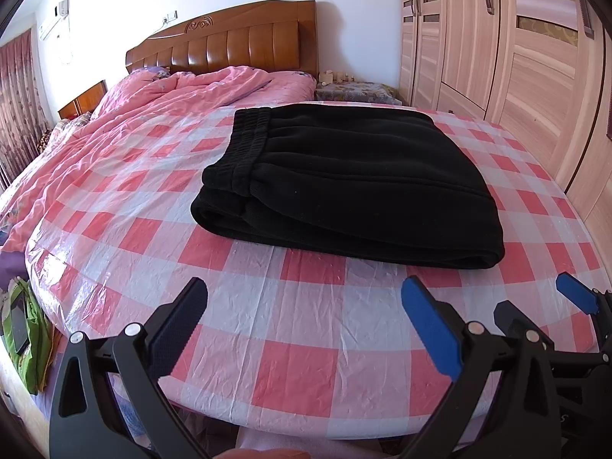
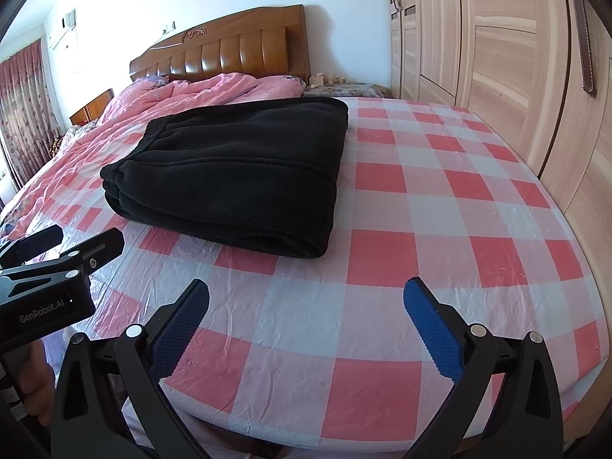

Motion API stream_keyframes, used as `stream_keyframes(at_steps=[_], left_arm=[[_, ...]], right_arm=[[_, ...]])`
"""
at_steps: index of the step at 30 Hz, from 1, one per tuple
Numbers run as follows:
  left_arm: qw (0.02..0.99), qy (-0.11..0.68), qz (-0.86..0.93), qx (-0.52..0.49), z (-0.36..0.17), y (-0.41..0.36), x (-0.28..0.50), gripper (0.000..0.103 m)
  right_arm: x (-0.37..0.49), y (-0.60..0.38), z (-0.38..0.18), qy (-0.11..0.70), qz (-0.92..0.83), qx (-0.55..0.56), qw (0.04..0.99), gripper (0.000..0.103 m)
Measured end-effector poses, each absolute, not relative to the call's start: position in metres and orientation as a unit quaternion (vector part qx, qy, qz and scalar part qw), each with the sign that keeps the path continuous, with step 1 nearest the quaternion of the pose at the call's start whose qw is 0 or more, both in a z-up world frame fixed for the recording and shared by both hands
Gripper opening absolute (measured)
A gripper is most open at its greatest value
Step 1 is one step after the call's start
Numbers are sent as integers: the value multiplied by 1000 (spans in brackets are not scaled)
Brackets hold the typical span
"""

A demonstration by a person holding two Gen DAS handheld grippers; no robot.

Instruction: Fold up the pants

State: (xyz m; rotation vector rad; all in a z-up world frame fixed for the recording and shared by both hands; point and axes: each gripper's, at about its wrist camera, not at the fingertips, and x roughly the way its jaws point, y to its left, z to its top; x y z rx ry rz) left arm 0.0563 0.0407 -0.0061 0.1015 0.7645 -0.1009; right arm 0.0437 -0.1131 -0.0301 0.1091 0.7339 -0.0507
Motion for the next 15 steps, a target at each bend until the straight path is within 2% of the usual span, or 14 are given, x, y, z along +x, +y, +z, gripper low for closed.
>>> stream_keyframes(at_steps=[15], left_arm=[[925,374,-48,50,-6,42,57,101]], right_arm=[[44,-113,-30,359,-24,54,931,98]])
